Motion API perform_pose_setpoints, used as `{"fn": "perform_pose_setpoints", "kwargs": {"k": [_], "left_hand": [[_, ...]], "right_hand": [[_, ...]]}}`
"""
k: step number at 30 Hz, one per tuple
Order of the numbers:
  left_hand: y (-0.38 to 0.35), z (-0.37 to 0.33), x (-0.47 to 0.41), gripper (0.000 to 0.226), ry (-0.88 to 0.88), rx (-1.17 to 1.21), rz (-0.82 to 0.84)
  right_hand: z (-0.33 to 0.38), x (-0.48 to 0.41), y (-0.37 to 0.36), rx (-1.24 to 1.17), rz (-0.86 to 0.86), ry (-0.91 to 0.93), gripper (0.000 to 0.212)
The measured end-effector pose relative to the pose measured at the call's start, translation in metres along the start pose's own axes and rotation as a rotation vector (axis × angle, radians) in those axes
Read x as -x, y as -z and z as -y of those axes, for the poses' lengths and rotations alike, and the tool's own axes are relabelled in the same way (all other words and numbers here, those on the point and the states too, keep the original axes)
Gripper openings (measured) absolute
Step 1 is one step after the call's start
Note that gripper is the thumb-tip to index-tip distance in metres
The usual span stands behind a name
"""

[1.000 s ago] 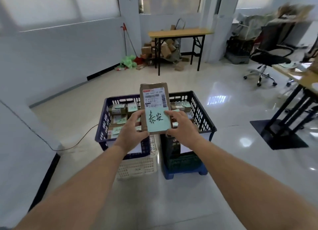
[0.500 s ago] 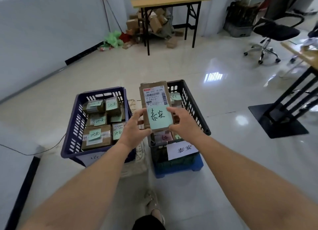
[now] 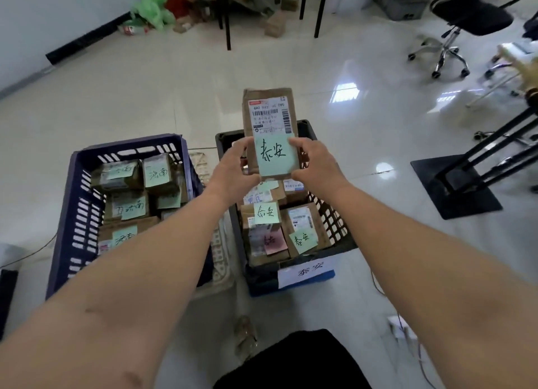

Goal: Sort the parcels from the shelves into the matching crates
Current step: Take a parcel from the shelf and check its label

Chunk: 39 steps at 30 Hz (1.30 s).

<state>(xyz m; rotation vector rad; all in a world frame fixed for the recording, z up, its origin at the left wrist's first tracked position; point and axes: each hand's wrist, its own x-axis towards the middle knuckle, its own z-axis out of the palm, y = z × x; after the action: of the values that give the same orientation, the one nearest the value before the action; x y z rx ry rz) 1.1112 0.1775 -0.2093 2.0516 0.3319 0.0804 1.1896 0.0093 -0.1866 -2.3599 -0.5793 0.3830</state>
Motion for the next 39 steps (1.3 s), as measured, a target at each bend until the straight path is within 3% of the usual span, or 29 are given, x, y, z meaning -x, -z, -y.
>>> {"fn": "perform_pose_setpoints", "kwargs": {"k": [5,11,24,39], "left_hand": [[-0.03,0.018,-0.025,0.074,0.076,0.065,0.028],[-0.088,0.046,-0.022,0.073,0.189,-0.109,0.033],[-0.232,0.117,-0.024,0.081,0.461,-0.263,0.304],[-0.28,0.17,-0.064,0.08,0.514,-0.412,0.395]], "right_hand": [[-0.033,-0.026,-0.004,0.024,0.047,-0.025,0.07],[-0.096,-0.027,-0.031,0.041,0.195,-0.092,0.073],[-0.234,-0.015,-0.075,0.276,0.532,-0.233,0.076],[-0.276,-0.064,-0.13,0.432,0.679,-0.311,0.075]]}}
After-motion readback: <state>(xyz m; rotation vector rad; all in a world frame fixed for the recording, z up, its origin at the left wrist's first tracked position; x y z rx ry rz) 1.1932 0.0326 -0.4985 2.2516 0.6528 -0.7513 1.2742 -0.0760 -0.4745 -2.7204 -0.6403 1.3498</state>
